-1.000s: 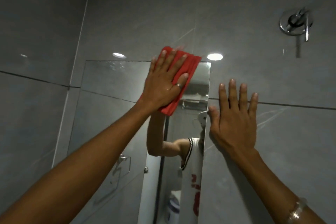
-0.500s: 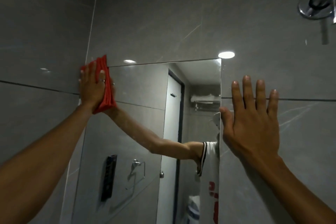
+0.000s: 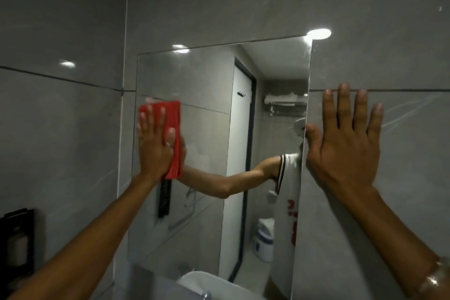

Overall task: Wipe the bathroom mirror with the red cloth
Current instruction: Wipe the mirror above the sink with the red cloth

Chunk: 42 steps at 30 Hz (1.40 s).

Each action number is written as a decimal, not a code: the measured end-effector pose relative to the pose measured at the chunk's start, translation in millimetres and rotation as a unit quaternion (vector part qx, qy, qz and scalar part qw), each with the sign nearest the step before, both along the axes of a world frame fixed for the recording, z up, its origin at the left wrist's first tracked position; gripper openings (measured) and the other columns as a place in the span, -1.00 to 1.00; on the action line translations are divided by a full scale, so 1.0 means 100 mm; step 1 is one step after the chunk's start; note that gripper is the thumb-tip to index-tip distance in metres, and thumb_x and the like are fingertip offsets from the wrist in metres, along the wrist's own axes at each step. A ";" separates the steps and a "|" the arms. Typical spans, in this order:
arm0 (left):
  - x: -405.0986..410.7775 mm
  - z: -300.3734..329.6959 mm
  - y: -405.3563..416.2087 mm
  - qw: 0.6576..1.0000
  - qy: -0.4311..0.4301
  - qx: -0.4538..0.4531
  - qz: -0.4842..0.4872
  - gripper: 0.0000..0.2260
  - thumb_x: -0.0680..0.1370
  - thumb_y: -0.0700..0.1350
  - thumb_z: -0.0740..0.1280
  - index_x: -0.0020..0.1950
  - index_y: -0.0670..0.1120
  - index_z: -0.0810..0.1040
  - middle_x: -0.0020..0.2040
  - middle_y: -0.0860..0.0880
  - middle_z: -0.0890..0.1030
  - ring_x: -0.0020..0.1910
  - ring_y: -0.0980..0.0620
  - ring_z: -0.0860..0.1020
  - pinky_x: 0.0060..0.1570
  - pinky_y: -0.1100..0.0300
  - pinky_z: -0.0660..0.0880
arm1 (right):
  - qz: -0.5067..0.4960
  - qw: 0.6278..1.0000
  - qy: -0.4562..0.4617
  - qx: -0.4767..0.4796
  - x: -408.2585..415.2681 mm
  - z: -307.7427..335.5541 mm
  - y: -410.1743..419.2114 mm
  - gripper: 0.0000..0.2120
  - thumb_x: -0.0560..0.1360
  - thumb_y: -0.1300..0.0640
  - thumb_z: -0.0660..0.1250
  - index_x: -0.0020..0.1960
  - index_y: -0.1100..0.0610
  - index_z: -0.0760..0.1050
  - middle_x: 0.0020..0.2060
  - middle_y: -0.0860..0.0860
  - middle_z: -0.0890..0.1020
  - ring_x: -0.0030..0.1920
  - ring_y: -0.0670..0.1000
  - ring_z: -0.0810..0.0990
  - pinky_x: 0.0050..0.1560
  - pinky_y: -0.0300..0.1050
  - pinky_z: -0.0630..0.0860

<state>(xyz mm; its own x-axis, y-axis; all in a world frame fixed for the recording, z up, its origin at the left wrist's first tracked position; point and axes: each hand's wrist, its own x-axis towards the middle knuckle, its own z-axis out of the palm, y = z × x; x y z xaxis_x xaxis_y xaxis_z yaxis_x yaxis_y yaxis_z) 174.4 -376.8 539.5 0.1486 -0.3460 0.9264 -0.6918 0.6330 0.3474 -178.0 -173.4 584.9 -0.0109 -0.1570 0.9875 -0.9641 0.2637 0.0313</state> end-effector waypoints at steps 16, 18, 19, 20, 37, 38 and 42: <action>0.35 -2.36 -0.08 0.978 0.155 0.138 -0.009 -0.28 0.68 0.29 -0.03 0.69 -0.17 0.05 0.69 -0.24 0.05 0.69 -0.30 0.00 0.62 0.24 -0.22 | -0.063 0.996 0.049 0.049 -0.16 -1.68 0.10 -0.26 0.69 -0.23 0.03 0.73 0.10 -0.07 0.71 0.10 -0.13 0.70 0.13 -0.22 0.69 0.21 -0.25; 0.37 -2.50 -0.10 0.969 0.183 0.163 -0.013 -0.17 0.64 0.39 -0.09 0.68 -0.23 0.04 0.70 -0.26 0.02 0.70 -0.29 -0.04 0.60 0.28 -0.26 | -0.054 0.996 0.060 0.027 -0.17 -1.73 0.09 -0.26 0.69 -0.22 0.06 0.73 0.12 -0.02 0.70 0.12 -0.06 0.70 0.13 -0.13 0.70 0.23 -0.21; 0.34 -2.55 -0.09 0.972 0.173 0.160 -0.014 -0.14 0.64 0.41 -0.12 0.68 -0.24 0.04 0.70 -0.27 0.01 0.69 -0.29 -0.05 0.62 0.21 -0.25 | -0.056 0.996 0.065 0.020 -0.17 -1.73 0.08 -0.26 0.69 -0.23 0.06 0.73 0.12 -0.01 0.70 0.12 -0.05 0.69 0.15 -0.09 0.69 0.24 -0.20; 0.27 -2.58 -0.09 0.974 0.166 0.152 -0.007 -0.15 0.64 0.40 -0.14 0.67 -0.24 0.05 0.69 -0.29 0.01 0.69 -0.30 -0.04 0.63 0.14 -0.24 | -0.060 0.996 0.067 0.016 -0.18 -1.74 0.07 -0.26 0.69 -0.23 0.06 0.73 0.12 -0.01 0.70 0.12 -0.03 0.70 0.18 -0.06 0.69 0.24 -0.19; -1.32 -2.47 0.94 0.912 -0.352 -0.208 -0.025 -0.34 0.67 0.23 0.17 0.71 0.14 -0.02 0.73 -0.03 -0.09 0.72 -0.11 -0.09 0.67 -0.14 -0.10 | -0.070 0.995 0.045 0.053 -0.18 -1.71 0.13 -0.27 0.69 -0.23 -0.03 0.74 0.10 -0.09 0.73 0.13 -0.08 0.71 0.14 -0.24 0.68 0.18 -0.32; -1.11 -2.32 0.81 0.909 -0.362 -0.207 -0.024 -0.35 0.68 0.23 0.14 0.71 0.15 -0.05 0.73 -0.01 -0.12 0.71 -0.10 -0.11 0.65 -0.16 -0.09 | -0.064 0.995 0.042 0.059 -0.17 -1.71 0.11 -0.27 0.69 -0.24 -0.04 0.74 0.09 -0.10 0.73 0.11 -0.12 0.71 0.14 -0.24 0.68 0.18 -0.33; -0.78 -1.67 0.54 0.997 -0.064 -0.037 0.018 -0.42 0.72 0.20 -0.03 0.71 0.06 -0.03 0.73 -0.01 -0.12 0.71 -0.10 -0.12 0.65 -0.26 -0.06 | -0.051 0.997 0.036 0.052 -0.14 -1.71 0.05 -0.27 0.69 -0.27 -0.13 0.73 0.08 -0.12 0.73 0.09 -0.16 0.72 0.14 -0.24 0.68 0.17 -0.34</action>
<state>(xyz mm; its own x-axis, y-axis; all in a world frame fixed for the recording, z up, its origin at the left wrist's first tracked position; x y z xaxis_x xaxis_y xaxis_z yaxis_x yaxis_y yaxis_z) 96.1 -322.5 372.3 0.0388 -0.2722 0.9615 -0.7498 0.6281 0.2080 -192.4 -168.2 413.9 0.0380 -0.2608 0.9646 -0.9267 0.3520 0.1317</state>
